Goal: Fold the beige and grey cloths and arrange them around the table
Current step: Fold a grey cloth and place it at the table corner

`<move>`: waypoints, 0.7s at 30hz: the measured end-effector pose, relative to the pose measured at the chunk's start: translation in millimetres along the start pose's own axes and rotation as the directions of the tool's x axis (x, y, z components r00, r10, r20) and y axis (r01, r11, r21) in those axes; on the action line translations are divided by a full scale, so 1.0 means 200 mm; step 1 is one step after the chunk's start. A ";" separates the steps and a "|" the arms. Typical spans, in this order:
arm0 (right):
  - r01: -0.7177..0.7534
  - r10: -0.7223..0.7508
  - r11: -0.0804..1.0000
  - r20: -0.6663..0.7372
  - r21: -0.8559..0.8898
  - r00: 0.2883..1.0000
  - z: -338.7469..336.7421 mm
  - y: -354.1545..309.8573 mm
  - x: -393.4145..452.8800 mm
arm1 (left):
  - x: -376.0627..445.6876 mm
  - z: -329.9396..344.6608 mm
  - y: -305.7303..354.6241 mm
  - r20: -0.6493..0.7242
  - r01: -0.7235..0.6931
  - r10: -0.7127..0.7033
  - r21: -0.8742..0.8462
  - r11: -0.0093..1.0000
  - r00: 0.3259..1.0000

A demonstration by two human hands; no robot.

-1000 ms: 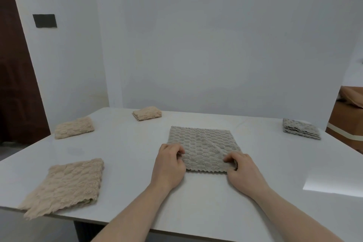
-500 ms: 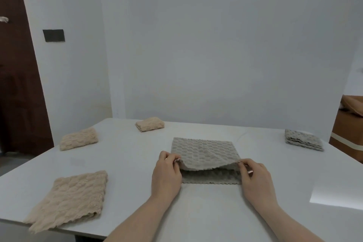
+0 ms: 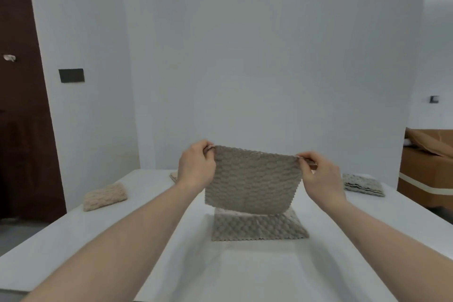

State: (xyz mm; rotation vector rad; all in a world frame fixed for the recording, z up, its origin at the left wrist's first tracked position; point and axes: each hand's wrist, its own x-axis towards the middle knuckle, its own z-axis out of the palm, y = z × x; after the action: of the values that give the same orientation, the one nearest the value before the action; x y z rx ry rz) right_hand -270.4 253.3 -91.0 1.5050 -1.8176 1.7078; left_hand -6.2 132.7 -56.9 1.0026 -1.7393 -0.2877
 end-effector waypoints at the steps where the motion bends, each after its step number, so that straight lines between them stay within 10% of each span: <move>1: 0.027 -0.027 1.000 -0.016 -0.008 1.000 -0.04 -0.06 0.02 | 0.02 -0.06 0.04 -0.016 -0.018 0.018 0.011 1.000 1.000; 11: 0.073 -0.072 0.992 0.012 -0.107 0.997 -0.36 -0.40 0.10 | 0.02 -0.46 0.32 0.223 -0.046 0.004 0.185 0.982 0.975; 21: -0.023 0.146 0.921 0.290 -0.388 0.946 -0.23 -0.03 -0.05 | -0.11 -0.23 0.08 0.491 0.055 -0.254 0.383 0.922 0.833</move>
State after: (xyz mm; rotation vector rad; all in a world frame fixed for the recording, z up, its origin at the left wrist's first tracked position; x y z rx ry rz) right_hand -282.2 297.2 -80.7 1.6083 -2.2437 1.0936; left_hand 27.9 171.0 -41.7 1.4347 -2.2740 -0.3952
